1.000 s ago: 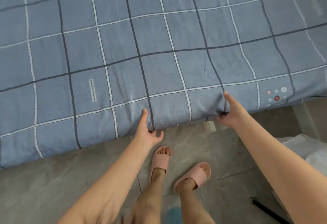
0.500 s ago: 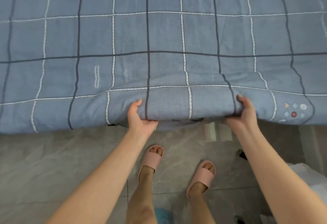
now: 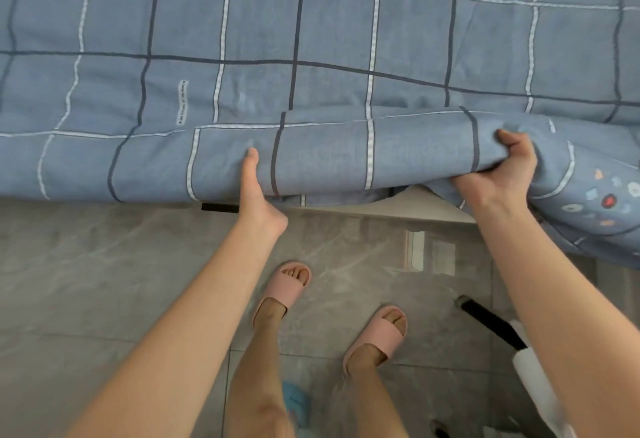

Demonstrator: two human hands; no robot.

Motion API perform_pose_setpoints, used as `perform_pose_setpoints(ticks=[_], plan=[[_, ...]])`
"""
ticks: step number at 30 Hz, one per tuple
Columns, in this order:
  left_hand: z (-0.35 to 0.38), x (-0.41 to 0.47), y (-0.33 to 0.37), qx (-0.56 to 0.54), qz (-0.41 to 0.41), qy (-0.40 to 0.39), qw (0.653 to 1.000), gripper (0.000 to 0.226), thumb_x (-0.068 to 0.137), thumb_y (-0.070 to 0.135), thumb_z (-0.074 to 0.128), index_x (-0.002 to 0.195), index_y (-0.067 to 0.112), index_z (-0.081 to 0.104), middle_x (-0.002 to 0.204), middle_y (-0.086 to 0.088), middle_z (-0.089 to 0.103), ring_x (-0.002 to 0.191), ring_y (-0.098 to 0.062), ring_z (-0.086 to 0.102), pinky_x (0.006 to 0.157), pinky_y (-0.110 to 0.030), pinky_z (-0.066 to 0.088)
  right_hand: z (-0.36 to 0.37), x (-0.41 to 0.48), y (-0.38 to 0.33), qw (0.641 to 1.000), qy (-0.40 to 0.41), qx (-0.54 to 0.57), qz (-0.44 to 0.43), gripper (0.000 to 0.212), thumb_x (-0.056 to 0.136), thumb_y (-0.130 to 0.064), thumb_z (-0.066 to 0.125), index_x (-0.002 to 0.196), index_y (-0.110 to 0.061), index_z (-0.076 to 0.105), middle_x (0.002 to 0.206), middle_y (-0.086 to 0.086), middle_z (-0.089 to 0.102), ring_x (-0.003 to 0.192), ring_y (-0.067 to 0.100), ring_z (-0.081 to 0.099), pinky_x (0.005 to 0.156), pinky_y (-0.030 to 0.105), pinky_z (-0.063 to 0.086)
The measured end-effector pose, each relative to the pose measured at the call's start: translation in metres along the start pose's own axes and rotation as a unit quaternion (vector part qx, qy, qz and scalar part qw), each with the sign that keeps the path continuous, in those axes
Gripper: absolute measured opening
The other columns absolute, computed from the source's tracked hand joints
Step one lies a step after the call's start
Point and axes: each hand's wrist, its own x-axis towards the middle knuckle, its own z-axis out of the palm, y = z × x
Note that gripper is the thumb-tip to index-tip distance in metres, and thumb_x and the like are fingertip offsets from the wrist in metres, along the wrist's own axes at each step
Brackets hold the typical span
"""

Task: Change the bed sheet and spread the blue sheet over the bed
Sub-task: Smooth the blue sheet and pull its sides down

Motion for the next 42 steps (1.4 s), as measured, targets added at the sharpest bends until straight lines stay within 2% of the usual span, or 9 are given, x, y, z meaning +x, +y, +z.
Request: perform_pose_setpoints(ticks=[8, 12, 18, 21, 24, 30, 35, 38, 42], plan=[[0.012, -0.011, -0.001, -0.076, -0.057, -0.021, 0.995, 0.044, 0.083, 0.052, 0.06, 0.111, 0.018, 0.059, 0.113, -0.012, 0.066, 0.102, -0.031, 0.062, 0.086, -0.046, 0.051, -0.022, -0.001, 0.005, 0.987, 0.099, -0.122, 0.029, 0.044, 0.058, -0.017, 0.056, 0.1, -0.024, 0.064, 0.117, -0.002, 0.068, 0.109, 0.022, 0.063, 0.093, 0.046, 0.048], [0.009, -0.017, -0.006, -0.065, -0.081, -0.03, 0.994, 0.044, 0.084, 0.052, 0.058, 0.113, 0.019, 0.062, 0.112, -0.013, 0.068, 0.101, -0.034, 0.063, 0.081, -0.048, 0.052, -0.041, -0.007, 0.016, 0.98, 0.138, -0.127, 0.065, 0.063, 0.051, -0.017, 0.055, 0.113, -0.02, 0.065, 0.122, 0.001, 0.066, 0.115, 0.023, 0.06, 0.103, 0.045, 0.043], [0.02, -0.01, -0.01, -0.045, -0.073, -0.019, 0.996, 0.037, 0.087, 0.045, 0.059, 0.113, 0.02, 0.065, 0.113, -0.009, 0.068, 0.104, -0.031, 0.064, 0.093, -0.048, 0.049, -0.036, -0.002, 0.009, 0.976, 0.162, -0.103, 0.097, 0.036, 0.076, -0.016, 0.059, 0.111, -0.017, 0.066, 0.114, 0.004, 0.068, 0.101, 0.024, 0.065, 0.089, 0.041, 0.052], [0.033, 0.0, 0.003, -0.051, -0.065, -0.019, 0.996, 0.029, 0.083, 0.033, 0.057, 0.108, 0.02, 0.064, 0.119, -0.006, 0.066, 0.107, -0.029, 0.063, 0.095, -0.046, 0.048, -0.029, 0.006, 0.001, 0.989, 0.092, -0.066, 0.099, 0.058, 0.054, -0.008, 0.064, 0.111, -0.016, 0.066, 0.109, 0.005, 0.071, 0.092, 0.024, 0.07, 0.072, 0.039, 0.058], [0.042, 0.006, 0.018, -0.104, -0.035, -0.074, 0.991, 0.021, 0.081, 0.022, 0.051, 0.1, 0.018, 0.059, 0.113, -0.006, 0.065, 0.107, -0.03, 0.062, 0.09, -0.044, 0.05, -0.029, 0.016, -0.004, 0.996, -0.009, -0.013, 0.088, 0.094, 0.033, 0.001, 0.073, 0.124, -0.011, 0.06, 0.12, 0.007, 0.066, 0.109, 0.025, 0.064, 0.093, 0.041, 0.051], [0.0, 0.009, -0.018, -0.129, -0.012, -0.127, 0.983, 0.025, 0.084, 0.02, 0.044, 0.101, 0.011, 0.059, 0.102, -0.011, 0.063, 0.106, -0.03, 0.058, 0.098, -0.042, 0.045, -0.076, 0.02, 0.011, 0.997, -0.042, -0.014, 0.068, 0.101, 0.032, -0.002, 0.076, 0.13, -0.01, 0.053, 0.134, 0.008, 0.056, 0.124, 0.028, 0.053, 0.105, 0.047, 0.039], [-0.012, 0.006, -0.033, -0.023, -0.006, 0.007, 1.0, 0.017, 0.086, 0.023, 0.058, 0.102, 0.016, 0.061, 0.105, -0.006, 0.066, 0.108, -0.025, 0.06, 0.092, -0.037, 0.049, -0.103, 0.001, 0.024, 0.99, 0.075, -0.116, 0.021, 0.03, 0.08, -0.006, 0.06, 0.108, -0.016, 0.064, 0.112, 0.001, 0.069, 0.11, 0.021, 0.061, 0.098, 0.034, 0.047], [-0.019, 0.0, -0.03, 0.016, -0.02, 0.039, 0.999, 0.035, 0.085, 0.028, 0.065, 0.118, 0.017, 0.058, 0.112, -0.004, 0.065, 0.111, -0.021, 0.059, 0.095, -0.033, 0.046, -0.107, -0.012, 0.021, 0.978, 0.149, -0.147, -0.01, 0.008, 0.089, -0.014, 0.062, 0.094, -0.019, 0.064, 0.085, -0.008, 0.073, 0.088, 0.009, 0.066, 0.067, 0.02, 0.054], [-0.021, 0.0, -0.034, 0.013, -0.046, 0.038, 0.998, 0.044, 0.083, 0.034, 0.069, 0.12, 0.018, 0.052, 0.107, -0.003, 0.062, 0.11, -0.02, 0.055, 0.103, -0.041, 0.039, -0.101, -0.011, 0.008, 0.984, 0.174, -0.039, 0.031, 0.039, 0.072, -0.025, 0.076, 0.108, -0.015, 0.064, 0.106, 0.003, 0.071, 0.096, 0.018, 0.068, 0.078, 0.031, 0.056]])
